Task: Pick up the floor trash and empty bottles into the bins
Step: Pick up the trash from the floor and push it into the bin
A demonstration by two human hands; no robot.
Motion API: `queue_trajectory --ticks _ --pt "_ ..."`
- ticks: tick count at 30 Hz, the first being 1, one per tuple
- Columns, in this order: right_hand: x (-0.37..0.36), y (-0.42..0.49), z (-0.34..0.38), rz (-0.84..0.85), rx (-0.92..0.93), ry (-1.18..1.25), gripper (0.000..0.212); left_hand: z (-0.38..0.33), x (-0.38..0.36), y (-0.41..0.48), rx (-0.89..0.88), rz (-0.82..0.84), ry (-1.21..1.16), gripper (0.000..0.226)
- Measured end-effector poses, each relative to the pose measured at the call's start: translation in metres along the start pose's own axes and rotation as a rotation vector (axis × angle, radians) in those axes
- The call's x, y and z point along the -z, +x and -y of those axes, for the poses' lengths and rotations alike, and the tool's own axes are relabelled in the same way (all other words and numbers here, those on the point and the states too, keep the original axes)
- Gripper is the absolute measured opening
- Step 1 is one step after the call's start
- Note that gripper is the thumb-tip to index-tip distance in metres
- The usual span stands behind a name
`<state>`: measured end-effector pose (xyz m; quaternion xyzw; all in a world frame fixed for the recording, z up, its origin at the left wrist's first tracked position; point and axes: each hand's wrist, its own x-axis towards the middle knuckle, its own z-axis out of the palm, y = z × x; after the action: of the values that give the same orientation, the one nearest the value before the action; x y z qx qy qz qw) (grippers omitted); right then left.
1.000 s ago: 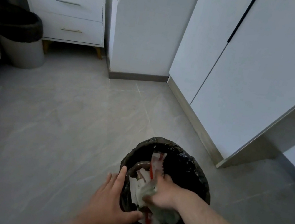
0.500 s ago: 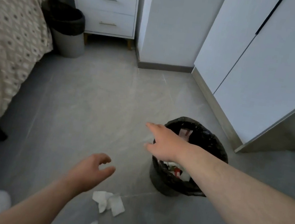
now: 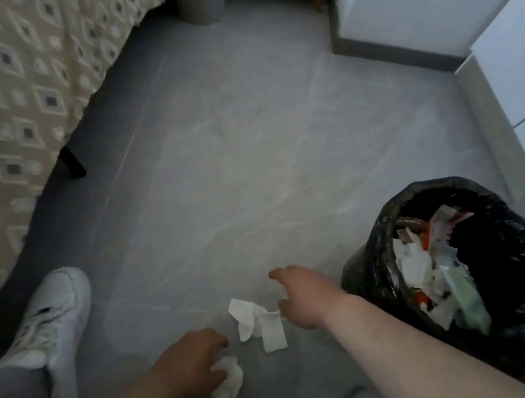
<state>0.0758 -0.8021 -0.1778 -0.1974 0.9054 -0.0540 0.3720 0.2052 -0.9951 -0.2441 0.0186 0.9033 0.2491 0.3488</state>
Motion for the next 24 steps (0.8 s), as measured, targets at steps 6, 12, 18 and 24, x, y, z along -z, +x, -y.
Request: queue_trajectory --ticks 6,12,18,24 --pt "-0.050 0.032 -0.009 0.094 -0.032 0.008 0.053 -0.004 -0.040 0.011 -0.161 0.179 0.366 0.049" --pt "-0.073 0.044 -0.011 0.067 0.114 -0.103 0.076 0.005 -0.049 0.020 -0.099 0.194 0.375 0.034" --pt "-0.096 0.052 -0.010 0.049 0.240 -0.237 0.074 0.020 -0.044 0.026 -0.096 0.133 0.279 0.026" --pt "-0.108 0.055 -0.023 -0.018 0.152 -0.059 0.053 0.024 -0.046 0.027 -0.056 0.077 0.188 0.042"
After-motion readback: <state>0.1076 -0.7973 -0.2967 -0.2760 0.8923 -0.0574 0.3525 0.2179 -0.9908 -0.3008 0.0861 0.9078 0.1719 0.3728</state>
